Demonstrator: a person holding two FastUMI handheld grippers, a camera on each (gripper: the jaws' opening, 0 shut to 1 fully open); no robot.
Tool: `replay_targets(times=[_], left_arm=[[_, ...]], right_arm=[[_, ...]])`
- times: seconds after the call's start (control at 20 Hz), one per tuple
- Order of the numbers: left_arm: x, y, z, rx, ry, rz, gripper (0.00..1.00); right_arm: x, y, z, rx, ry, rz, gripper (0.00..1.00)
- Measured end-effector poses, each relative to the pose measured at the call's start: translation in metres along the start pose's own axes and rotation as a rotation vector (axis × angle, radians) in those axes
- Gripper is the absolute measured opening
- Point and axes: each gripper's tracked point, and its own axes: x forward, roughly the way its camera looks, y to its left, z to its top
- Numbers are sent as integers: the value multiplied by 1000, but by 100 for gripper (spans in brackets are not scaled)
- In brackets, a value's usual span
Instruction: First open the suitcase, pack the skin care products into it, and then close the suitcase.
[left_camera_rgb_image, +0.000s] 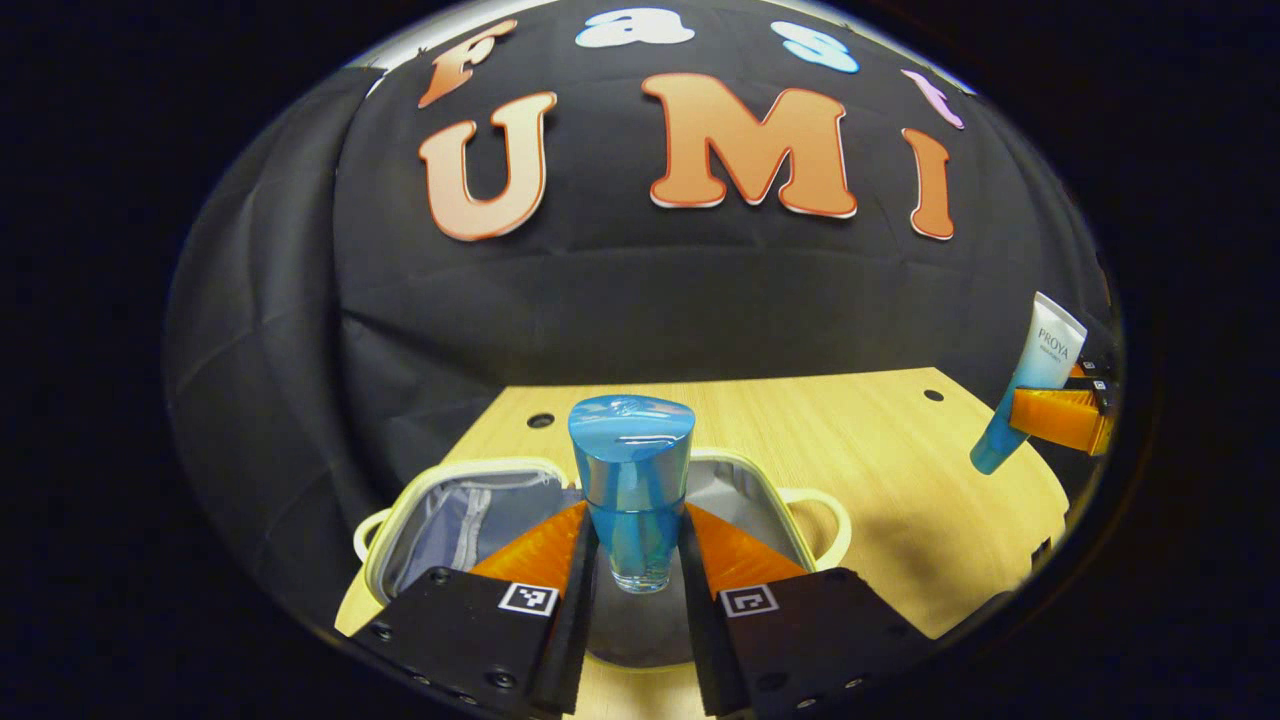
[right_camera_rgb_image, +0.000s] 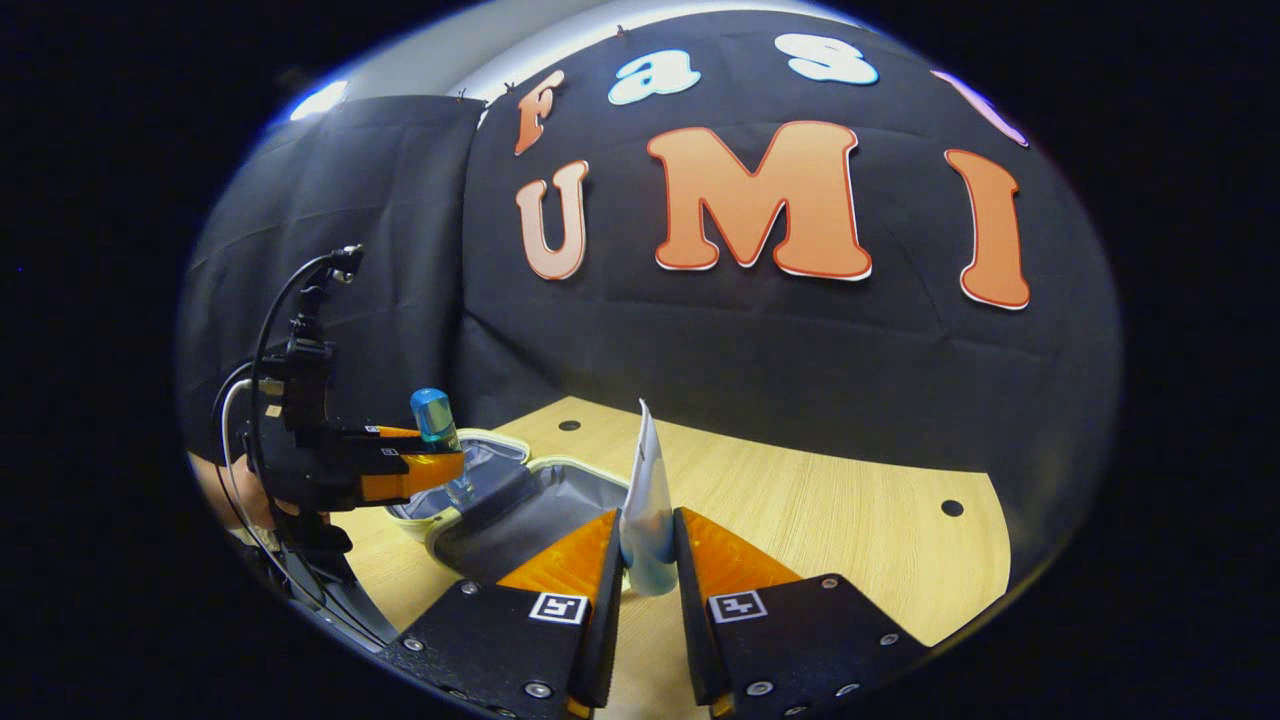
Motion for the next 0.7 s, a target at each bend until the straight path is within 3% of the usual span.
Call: replay_targets(times=[0.45, 0.7], left_arm=[[69, 3, -88, -37, 292, -181, 44], [89, 0, -114, -35, 415, -242, 44]], right_arm=[[47, 53, -28, 69, 117, -46, 30], [70, 68, -38, 103, 157, -68, 30]])
